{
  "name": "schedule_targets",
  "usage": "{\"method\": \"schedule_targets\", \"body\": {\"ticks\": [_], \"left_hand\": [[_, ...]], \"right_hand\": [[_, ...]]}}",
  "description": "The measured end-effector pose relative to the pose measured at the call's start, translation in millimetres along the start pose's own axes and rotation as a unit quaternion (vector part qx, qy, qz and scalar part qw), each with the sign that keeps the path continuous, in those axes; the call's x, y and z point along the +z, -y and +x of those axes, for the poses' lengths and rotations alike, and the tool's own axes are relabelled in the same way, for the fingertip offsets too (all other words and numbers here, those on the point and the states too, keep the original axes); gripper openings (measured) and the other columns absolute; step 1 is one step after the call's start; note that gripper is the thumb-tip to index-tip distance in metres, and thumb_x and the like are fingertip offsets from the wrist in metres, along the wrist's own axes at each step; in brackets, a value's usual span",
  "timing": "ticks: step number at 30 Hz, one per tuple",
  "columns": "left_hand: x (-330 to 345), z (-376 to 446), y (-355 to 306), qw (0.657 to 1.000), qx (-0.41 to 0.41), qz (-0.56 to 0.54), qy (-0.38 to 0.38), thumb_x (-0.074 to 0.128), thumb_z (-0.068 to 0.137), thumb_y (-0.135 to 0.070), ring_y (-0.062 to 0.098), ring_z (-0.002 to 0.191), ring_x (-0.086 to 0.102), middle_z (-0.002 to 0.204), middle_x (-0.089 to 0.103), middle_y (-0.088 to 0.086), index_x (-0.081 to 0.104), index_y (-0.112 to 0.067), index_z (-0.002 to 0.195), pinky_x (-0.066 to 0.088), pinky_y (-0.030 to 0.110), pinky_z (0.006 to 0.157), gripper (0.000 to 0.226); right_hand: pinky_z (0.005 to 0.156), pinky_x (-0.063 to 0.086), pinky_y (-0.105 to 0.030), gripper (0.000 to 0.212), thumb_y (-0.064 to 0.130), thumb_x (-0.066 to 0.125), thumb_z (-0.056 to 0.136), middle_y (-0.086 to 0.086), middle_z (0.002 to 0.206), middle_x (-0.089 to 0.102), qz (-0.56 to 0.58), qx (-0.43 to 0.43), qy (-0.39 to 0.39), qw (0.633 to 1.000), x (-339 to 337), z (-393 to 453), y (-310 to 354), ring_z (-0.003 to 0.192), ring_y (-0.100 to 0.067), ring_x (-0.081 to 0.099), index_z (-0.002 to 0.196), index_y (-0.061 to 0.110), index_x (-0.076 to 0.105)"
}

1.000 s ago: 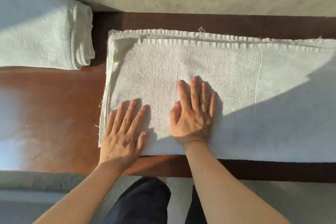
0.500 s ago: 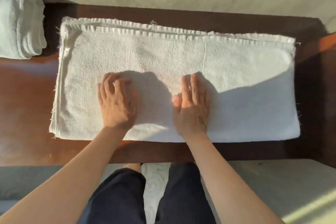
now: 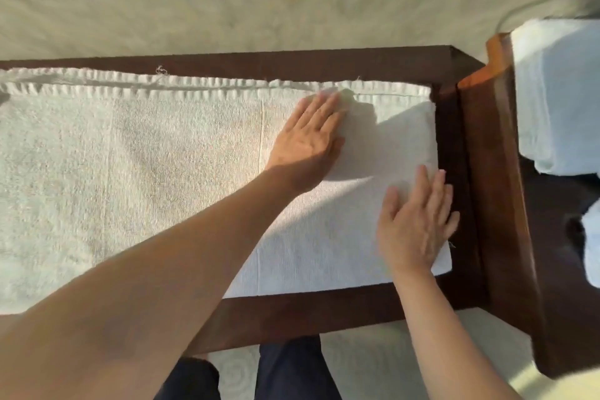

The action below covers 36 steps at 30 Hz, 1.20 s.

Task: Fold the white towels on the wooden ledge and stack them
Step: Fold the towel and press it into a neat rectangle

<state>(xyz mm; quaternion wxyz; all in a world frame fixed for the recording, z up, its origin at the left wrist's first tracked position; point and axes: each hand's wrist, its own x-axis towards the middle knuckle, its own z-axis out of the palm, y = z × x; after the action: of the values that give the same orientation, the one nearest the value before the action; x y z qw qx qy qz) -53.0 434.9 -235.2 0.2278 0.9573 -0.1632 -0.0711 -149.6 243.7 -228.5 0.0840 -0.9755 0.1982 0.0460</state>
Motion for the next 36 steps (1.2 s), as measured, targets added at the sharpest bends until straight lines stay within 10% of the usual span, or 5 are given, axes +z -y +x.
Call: {"method": "schedule_targets", "body": {"ticks": [9,15,24,31,36], "left_hand": [[-3,104,-68,0.989,-0.008,0.022,0.146,0.064,0.09,-0.058,0.03,0.143,0.028,0.164,0.025,0.002,0.01,-0.03,0.161,0.031,0.047,0.116,0.094],[-32,116,-65,0.978,-0.054,-0.056,0.192,0.074,0.081,-0.059,0.022,0.119,0.051,0.107,0.056,-0.005,0.061,-0.024,0.126,0.04,0.034,0.086,0.058],[-95,31,-2,0.899,-0.145,-0.41,0.047,0.074,0.073,-0.029,0.008,0.115,0.052,0.133,0.054,-0.005,0.056,-0.017,0.136,0.047,0.021,0.094,0.066],[-136,-75,70,0.626,-0.357,-0.693,0.018,0.05,0.089,-0.068,0.021,0.106,0.062,0.122,0.065,0.003,0.053,-0.025,0.136,0.05,0.043,0.087,0.063],[-169,-145,119,0.706,-0.334,-0.624,-0.025,0.081,0.079,-0.04,0.029,0.083,0.063,0.093,0.066,0.016,0.065,0.0,0.094,0.047,0.041,0.077,0.045]], "right_hand": [[0.097,0.043,-0.051,0.058,0.049,0.046,0.102,-0.018,0.125,0.064,0.048,0.113,0.025,0.992,-18,25,-3,0.118,-0.037,0.056,0.137,0.003,0.049],[0.07,0.045,-0.036,0.046,0.047,0.038,0.104,-0.01,0.107,0.059,0.088,0.089,0.061,0.99,-35,27,5,0.089,-0.026,0.061,0.12,0.006,0.052],[0.073,0.057,-0.047,0.039,0.056,0.03,0.104,0.006,0.082,0.061,0.149,-0.066,0.112,0.98,-74,-31,97,0.075,-0.024,0.067,0.113,0.02,0.041],[0.068,0.032,-0.034,0.052,0.057,0.025,0.101,-0.001,0.091,0.061,0.193,-0.181,0.175,0.948,-74,-105,201,0.092,-0.031,0.063,0.126,0.015,0.043],[0.068,0.03,-0.031,0.038,0.049,0.028,0.106,-0.003,0.103,0.063,0.208,-0.249,0.206,0.923,-63,-165,274,0.095,-0.028,0.062,0.122,0.017,0.04]]}}
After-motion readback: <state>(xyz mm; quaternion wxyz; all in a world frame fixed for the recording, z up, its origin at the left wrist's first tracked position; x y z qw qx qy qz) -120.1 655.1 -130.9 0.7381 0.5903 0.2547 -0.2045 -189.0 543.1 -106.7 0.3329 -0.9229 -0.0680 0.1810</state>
